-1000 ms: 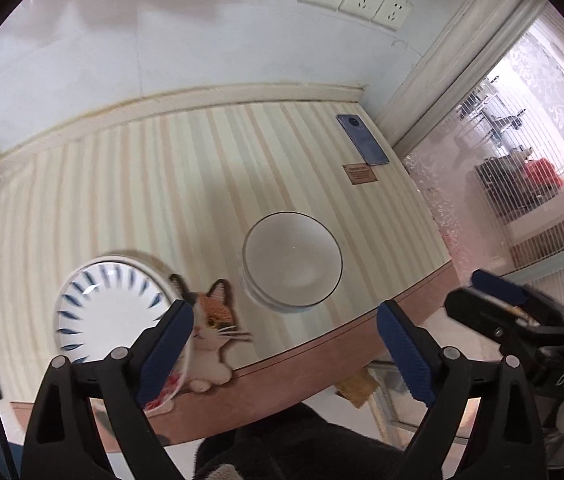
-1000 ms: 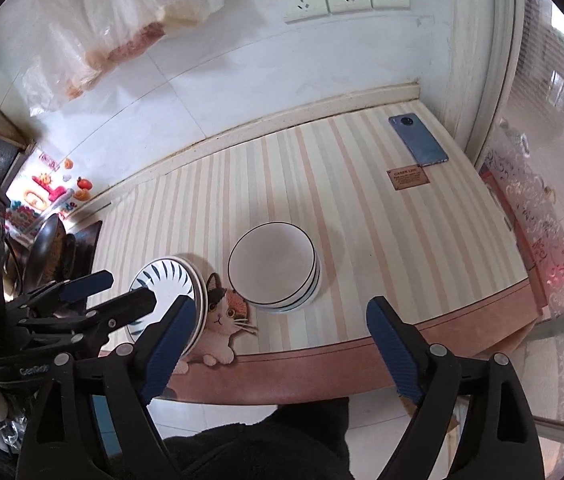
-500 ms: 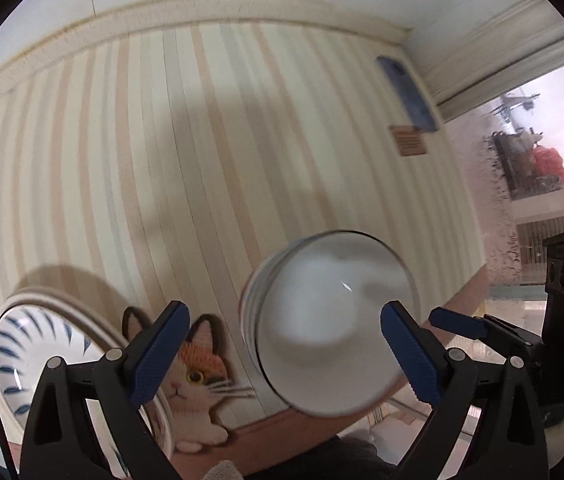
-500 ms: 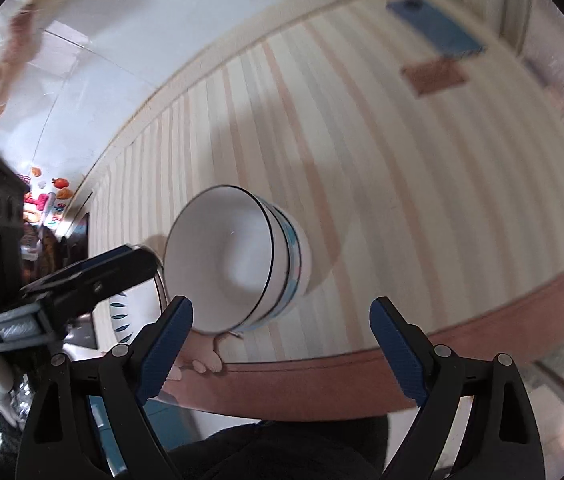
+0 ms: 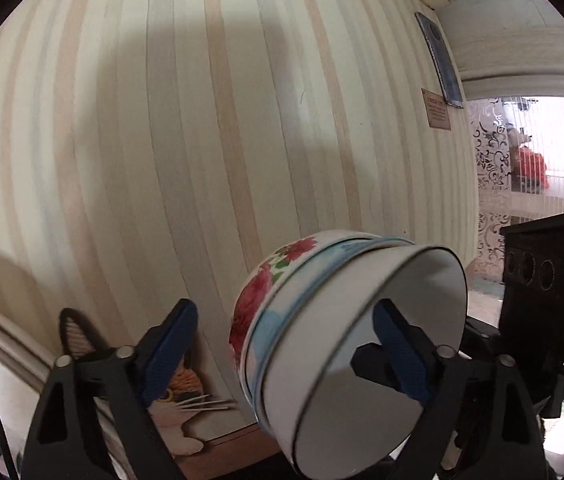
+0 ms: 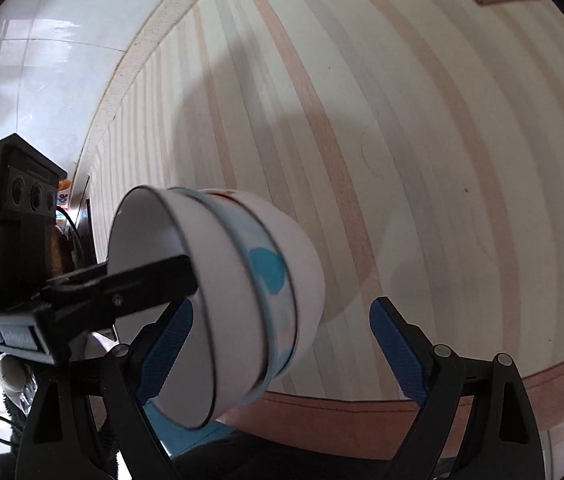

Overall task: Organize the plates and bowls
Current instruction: 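Lift the bowl stack with both grippers and tilt it over the plate stack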

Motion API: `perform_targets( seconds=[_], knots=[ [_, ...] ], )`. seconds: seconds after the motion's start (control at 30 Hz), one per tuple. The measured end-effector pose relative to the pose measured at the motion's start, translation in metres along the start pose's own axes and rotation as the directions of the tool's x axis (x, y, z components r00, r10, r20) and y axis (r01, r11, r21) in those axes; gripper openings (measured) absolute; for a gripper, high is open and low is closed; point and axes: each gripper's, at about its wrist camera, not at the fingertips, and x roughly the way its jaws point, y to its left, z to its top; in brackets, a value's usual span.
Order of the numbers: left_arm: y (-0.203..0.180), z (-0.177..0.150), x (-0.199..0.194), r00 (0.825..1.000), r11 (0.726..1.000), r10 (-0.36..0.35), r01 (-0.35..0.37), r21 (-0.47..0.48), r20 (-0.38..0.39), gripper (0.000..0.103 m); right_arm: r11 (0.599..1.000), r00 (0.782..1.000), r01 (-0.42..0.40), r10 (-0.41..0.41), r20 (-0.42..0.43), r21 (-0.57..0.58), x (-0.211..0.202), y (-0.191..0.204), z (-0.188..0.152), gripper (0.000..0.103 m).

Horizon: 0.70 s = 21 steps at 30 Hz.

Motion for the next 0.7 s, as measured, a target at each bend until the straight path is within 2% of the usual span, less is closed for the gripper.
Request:
perform_targets(
  seconds=[0.1, 0.13, 0.3, 0.7],
  knots=[
    [0.004, -0.001, 0.006, 0.999, 0.999, -0.033, 0.033, -0.016, -0.015, 0.066, 1.000, 1.000, -0.010, 0.010, -0.021, 0.005, 0.008, -0.001, 0.005, 0.088],
    [0.005, -0.002, 0.006, 0.998, 0.998, -0.053, 0.053, -0.021, -0.017, 0.065, 1.000, 0.999, -0.015, 0.015, -0.032, 0.007, 0.012, -0.001, 0.007, 0.087],
    [0.009, -0.005, 0.003, 0.998, 0.997, -0.069, 0.070, -0.032, 0.009, 0.062, 0.997, 0.996, -0.067, 0.068, -0.054, 0.025, 0.026, 0.004, 0.012, 0.066],
    [0.014, -0.014, -0.010, 0.996, 0.996, -0.057, 0.061, -0.060, 0.066, 0.062, 0.998, 0.998, -0.066, 0.066, -0.019, 0.014, 0.029, 0.015, 0.014, 0.065]
  ],
)
